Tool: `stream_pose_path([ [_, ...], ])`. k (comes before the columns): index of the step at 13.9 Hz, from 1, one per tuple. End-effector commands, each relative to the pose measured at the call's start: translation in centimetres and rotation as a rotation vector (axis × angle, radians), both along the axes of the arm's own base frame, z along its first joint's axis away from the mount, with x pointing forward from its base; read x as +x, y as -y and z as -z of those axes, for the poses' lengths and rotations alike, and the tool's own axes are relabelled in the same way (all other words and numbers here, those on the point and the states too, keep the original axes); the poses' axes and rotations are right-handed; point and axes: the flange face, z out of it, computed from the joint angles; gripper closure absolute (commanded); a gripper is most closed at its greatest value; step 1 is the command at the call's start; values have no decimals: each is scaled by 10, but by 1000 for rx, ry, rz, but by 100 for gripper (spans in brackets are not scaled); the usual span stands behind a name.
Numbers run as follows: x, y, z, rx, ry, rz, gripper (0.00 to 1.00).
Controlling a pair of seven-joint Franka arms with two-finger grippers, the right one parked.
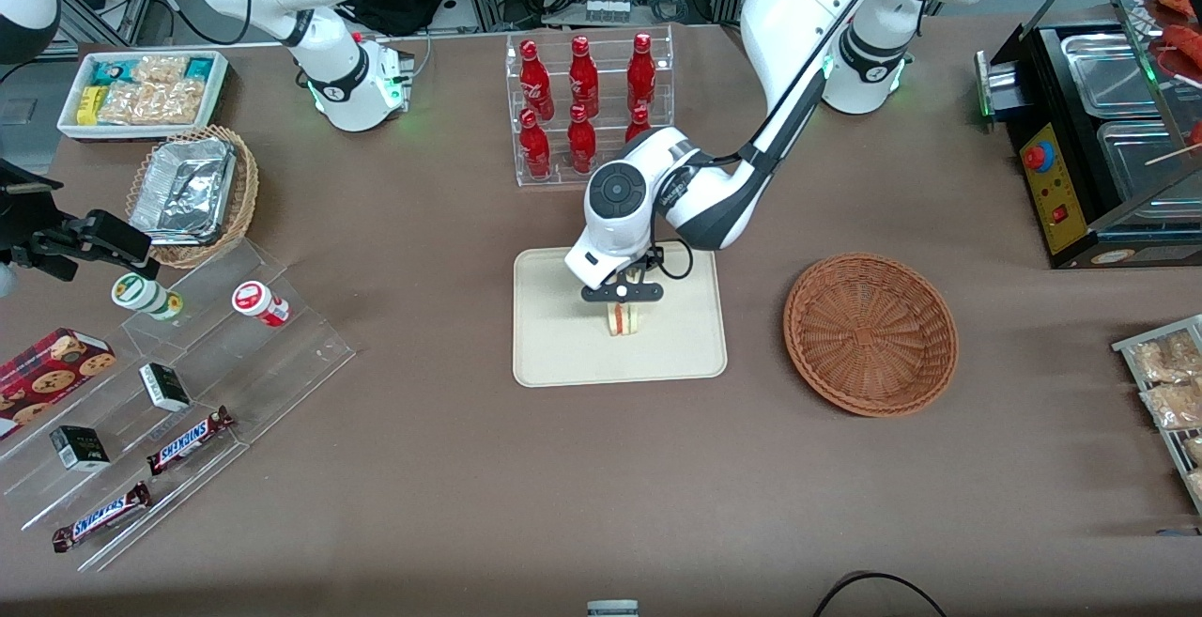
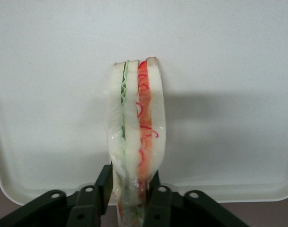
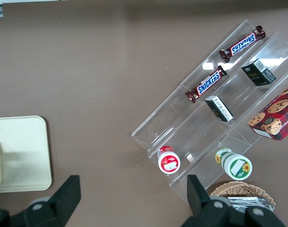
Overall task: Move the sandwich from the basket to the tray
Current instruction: 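Lower the sandwich onto the tray center and open the left gripper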
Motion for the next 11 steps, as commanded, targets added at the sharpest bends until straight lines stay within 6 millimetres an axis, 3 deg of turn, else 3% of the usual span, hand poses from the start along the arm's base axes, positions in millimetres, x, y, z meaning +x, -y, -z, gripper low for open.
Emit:
stream_pose_path([
  [1,7,6,-17,-10,30,-26,1],
  [3,15,0,-54,-32,70,-65,1],
  [6,31,-32,-125,-29,89,-169,1],
  [11,68,-162,-237,64,71,-310,1],
])
